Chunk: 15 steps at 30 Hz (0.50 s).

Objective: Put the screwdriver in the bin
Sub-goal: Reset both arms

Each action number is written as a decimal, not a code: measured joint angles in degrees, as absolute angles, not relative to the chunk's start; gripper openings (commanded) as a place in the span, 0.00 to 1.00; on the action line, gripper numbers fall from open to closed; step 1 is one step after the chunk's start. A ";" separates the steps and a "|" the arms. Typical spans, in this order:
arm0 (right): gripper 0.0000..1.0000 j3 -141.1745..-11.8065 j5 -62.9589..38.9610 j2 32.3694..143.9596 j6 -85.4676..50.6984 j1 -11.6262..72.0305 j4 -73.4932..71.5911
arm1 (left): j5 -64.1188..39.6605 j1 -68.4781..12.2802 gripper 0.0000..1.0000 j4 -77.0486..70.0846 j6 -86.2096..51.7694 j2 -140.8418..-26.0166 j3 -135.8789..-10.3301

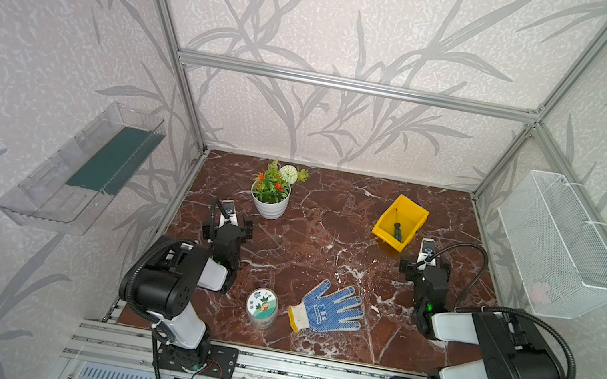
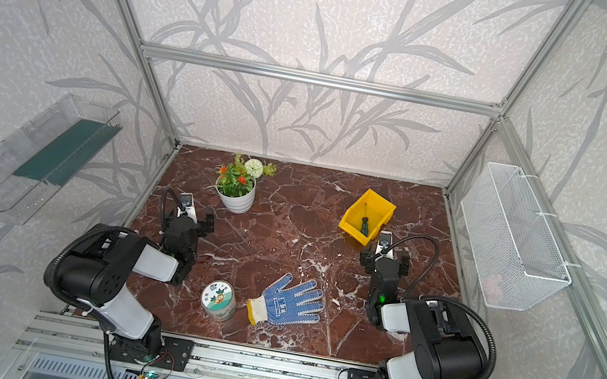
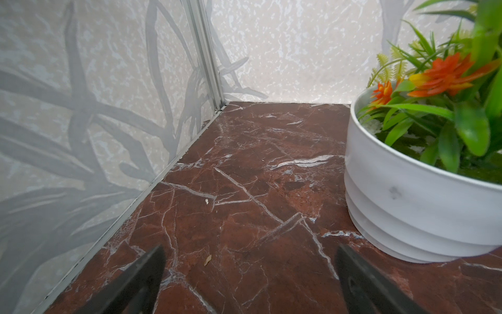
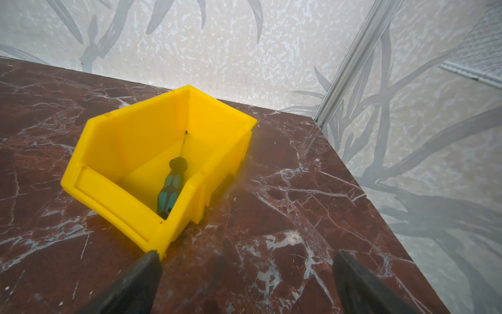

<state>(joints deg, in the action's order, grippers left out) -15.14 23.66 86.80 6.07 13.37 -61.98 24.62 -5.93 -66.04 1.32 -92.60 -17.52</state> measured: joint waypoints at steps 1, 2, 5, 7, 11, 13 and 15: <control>0.99 -16.03 23.11 87.59 5.80 12.80 -61.41 | 24.53 -5.93 0.99 -66.00 1.32 -92.60 -17.52; 0.99 -16.99 22.72 88.66 5.63 12.49 -61.19 | 24.47 -5.93 0.99 -65.95 1.32 -92.60 -17.52; 0.99 -18.83 21.04 90.80 5.48 11.88 -60.93 | 24.36 -5.91 0.99 -65.93 1.30 -92.60 -17.52; 0.99 -18.90 20.34 90.87 5.37 11.77 -60.77 | 24.34 -5.91 0.99 -65.93 1.32 -92.60 -17.52; 0.99 -18.92 19.68 90.87 5.34 11.66 -60.20 | 24.34 -5.91 0.99 -65.93 1.32 -92.60 -17.52; 0.99 -18.92 19.40 90.87 5.34 11.68 -60.01 | 24.32 -5.91 0.99 -65.93 1.32 -92.60 -17.52; 0.99 -18.92 19.38 90.87 5.32 11.66 -59.94 | 24.32 -5.89 0.99 -65.93 1.30 -92.60 -17.52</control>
